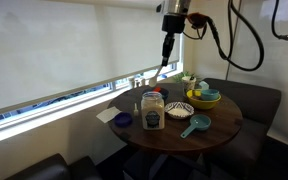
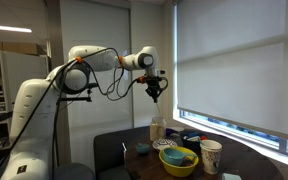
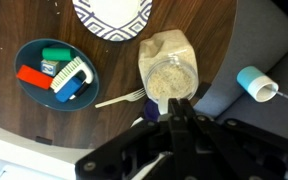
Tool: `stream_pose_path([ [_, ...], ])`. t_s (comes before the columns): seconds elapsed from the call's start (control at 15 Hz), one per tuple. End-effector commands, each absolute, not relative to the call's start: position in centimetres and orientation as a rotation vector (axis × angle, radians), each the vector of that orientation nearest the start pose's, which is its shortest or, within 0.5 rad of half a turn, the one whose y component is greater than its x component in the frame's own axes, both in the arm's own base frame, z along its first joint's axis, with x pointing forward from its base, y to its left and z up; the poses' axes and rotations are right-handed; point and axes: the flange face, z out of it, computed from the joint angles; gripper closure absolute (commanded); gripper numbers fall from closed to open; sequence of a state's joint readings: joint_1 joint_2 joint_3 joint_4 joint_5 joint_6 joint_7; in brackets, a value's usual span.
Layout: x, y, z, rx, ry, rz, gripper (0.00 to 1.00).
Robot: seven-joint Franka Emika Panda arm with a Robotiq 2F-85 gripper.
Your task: Pick up the spoon from the sugar jar and put it in the paper cups
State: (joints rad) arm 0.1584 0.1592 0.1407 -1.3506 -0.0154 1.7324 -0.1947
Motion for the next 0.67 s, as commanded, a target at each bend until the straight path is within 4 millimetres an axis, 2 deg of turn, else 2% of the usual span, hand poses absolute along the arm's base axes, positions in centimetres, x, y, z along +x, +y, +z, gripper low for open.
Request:
stream_pose_path([
  [0.0, 55.7, 13.9, 68.2, -3.049, -0.489, -0.514, 0.99],
  [0.13, 54.4, 11.1, 68.3, -3.094, -0.319, -0.519, 0.99],
  [0.33, 52.6, 5.9, 67.0, -3.150, -0.072, -0.498, 0.99],
  [0.4, 52.4, 4.9, 66.5, -3.161, 0.015, -0.485, 0.99],
  [0.47, 53.0, 4.8, 65.8, -3.161, 0.105, -0.483, 0.99],
  [0.53, 53.7, 5.1, 67.2, -3.150, -0.036, -0.459, 0.96],
  [0.6, 53.5, 4.4, 66.6, -3.155, 0.023, -0.455, 0.96],
])
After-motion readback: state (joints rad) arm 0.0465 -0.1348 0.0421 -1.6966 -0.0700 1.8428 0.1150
